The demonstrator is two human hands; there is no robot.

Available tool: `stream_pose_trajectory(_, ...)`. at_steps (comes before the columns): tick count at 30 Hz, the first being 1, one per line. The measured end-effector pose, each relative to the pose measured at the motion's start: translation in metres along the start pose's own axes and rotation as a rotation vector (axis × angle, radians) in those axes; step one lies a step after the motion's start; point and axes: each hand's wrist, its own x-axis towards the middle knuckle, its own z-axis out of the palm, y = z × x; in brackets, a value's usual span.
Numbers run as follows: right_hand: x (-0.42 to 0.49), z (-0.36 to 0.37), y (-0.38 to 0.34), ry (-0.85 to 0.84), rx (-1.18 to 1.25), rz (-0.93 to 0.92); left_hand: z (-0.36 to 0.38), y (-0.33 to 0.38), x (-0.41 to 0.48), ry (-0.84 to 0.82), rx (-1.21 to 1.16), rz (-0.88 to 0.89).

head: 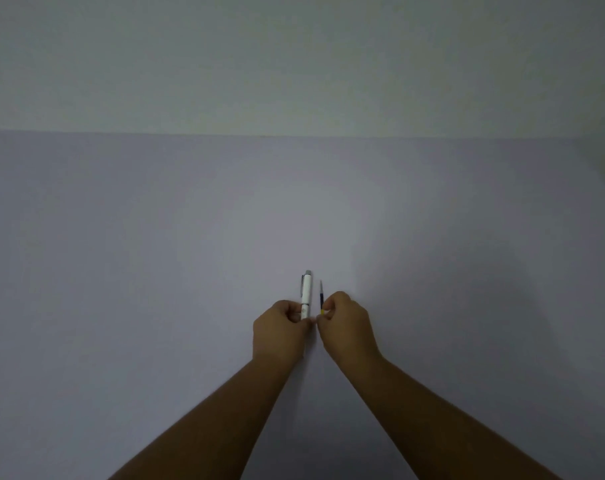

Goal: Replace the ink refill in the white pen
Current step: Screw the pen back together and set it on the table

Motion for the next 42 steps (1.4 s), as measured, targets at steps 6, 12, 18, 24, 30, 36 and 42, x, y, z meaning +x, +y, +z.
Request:
stream_pose_trajectory(6,0.0006,-0.0017,0.0007,-0.016,0.012,-0.002,0.0021,0.0005,-0.0019,0.021,-0.02,-0.003)
stream_pose_trajectory(12,-0.0005,-0.0021,0.0012,-0.018,0.028,0.001,0.004,-0.0001,-0.002,0.027,-0.036,0.0)
stream_pose_trajectory(18,-0.0017,-0.0026,0.0002,-0.022,0.039,-0.003,0.005,0.0004,-0.0013,0.028,0.009,0.014)
stream_pose_trajectory(24,-0.004,-0.003,0.0014,-0.018,0.041,-0.007,0.0049,-0.0008,-0.0017,0.031,0.044,0.02)
stream_pose_trajectory(30,-0.0048,-0.0038,0.0009,-0.009,0.051,-0.006,0.0042,0.0002,-0.0031,0.027,0.071,0.028)
stream_pose_trajectory(36,-0.0042,-0.0029,0.0014,-0.007,0.057,-0.002,0.0034,0.0004,-0.0044,0.029,0.109,0.035)
stream_pose_trajectory(42,-0.0045,-0.003,0.0026,0.004,0.071,-0.008,0.0027,-0.0019,-0.0044,0.028,0.114,0.049)
